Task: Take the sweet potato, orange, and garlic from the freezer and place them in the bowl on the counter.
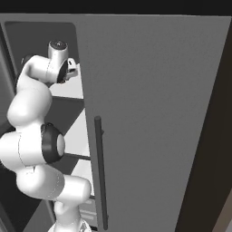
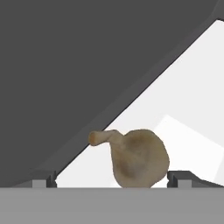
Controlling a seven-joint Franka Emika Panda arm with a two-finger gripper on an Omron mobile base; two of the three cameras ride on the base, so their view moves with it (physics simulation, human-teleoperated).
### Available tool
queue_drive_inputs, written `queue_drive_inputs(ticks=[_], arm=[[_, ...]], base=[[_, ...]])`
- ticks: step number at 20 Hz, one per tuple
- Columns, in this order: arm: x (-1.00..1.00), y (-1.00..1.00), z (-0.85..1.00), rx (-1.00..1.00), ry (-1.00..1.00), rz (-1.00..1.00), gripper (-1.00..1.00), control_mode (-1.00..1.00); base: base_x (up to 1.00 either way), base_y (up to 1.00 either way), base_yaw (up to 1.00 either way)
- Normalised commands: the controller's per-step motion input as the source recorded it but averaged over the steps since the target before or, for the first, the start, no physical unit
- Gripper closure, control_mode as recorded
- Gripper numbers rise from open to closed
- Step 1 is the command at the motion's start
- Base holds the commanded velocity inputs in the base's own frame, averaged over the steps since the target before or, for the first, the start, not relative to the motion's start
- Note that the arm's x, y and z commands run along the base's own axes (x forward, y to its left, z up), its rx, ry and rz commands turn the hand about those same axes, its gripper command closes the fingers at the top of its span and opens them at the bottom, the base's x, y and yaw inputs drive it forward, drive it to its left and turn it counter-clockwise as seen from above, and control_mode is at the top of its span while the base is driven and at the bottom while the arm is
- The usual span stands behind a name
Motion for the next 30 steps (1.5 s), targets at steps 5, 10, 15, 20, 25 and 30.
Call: queue_drive_inputs(ticks=[5, 10, 15, 20, 25, 30], arm=[[0.15, 0.01, -0.17, 0.0, 0.0, 0.0, -1.0, -1.0], [0.21, 0.0, -0.04, 0.0, 0.0, 0.0, -1.0, -1.0], [0.25, 0.02, 0.0, 0.0, 0.0, 0.0, -1.0, -1.0], [0.15, 0.07, -0.02, 0.0, 0.0, 0.0, -1.0, -1.0], [0.05, 0.08, -0.17, 0.0, 0.0, 0.0, 1.0, -1.0], [0.0, 0.04, -0.15, 0.0, 0.0, 0.0, 1.0, -1.0]], base=[[0.0, 0.0, 0.0], [0.0, 0.0, 0.0], [0.0, 0.0, 0.0], [0.0, 0.0, 0.0], [0.0, 0.0, 0.0], [0.0, 0.0, 0.0]])
